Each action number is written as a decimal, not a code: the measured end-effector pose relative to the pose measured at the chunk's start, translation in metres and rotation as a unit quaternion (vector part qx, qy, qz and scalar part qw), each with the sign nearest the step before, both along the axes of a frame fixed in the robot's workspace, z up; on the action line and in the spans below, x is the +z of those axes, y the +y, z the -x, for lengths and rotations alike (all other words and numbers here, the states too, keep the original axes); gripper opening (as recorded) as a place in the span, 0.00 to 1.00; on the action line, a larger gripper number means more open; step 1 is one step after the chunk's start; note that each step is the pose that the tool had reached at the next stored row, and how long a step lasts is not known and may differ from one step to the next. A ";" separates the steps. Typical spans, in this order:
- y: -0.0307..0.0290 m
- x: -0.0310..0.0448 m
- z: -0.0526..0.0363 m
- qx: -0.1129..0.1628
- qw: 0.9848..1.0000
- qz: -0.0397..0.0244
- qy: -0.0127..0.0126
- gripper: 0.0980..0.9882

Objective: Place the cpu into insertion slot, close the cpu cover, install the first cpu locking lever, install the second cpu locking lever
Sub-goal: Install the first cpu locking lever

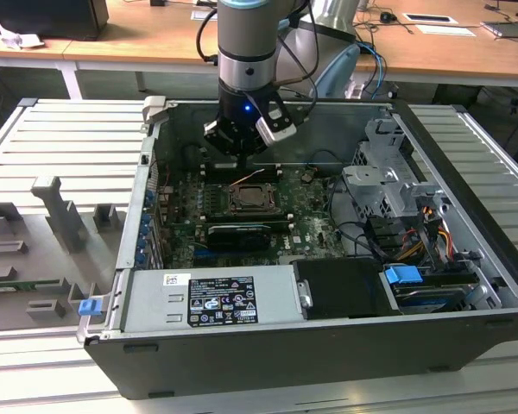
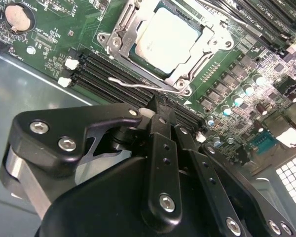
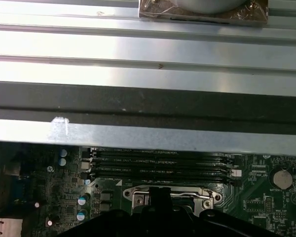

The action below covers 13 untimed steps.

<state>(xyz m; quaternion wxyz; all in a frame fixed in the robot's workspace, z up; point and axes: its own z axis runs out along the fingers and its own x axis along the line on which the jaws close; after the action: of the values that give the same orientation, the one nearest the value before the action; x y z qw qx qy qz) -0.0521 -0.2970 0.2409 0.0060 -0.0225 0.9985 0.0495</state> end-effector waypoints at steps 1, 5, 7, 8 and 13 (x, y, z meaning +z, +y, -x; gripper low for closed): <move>0.0000 -0.0002 0.0000 0.000 1.000 0.000 0.000 0.01; 0.0000 -0.0010 0.0000 0.000 1.000 0.000 0.000 0.01; 0.0000 -0.0015 -0.0001 0.000 1.000 0.000 0.000 0.01; 0.0000 -0.0017 -0.0001 0.000 1.000 0.000 0.000 0.01; 0.0000 -0.0025 -0.0001 0.000 1.000 0.000 0.000 0.01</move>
<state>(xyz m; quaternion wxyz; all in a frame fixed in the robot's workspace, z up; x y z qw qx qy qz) -0.0520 -0.2970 0.2384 0.0062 -0.0225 0.9985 0.0496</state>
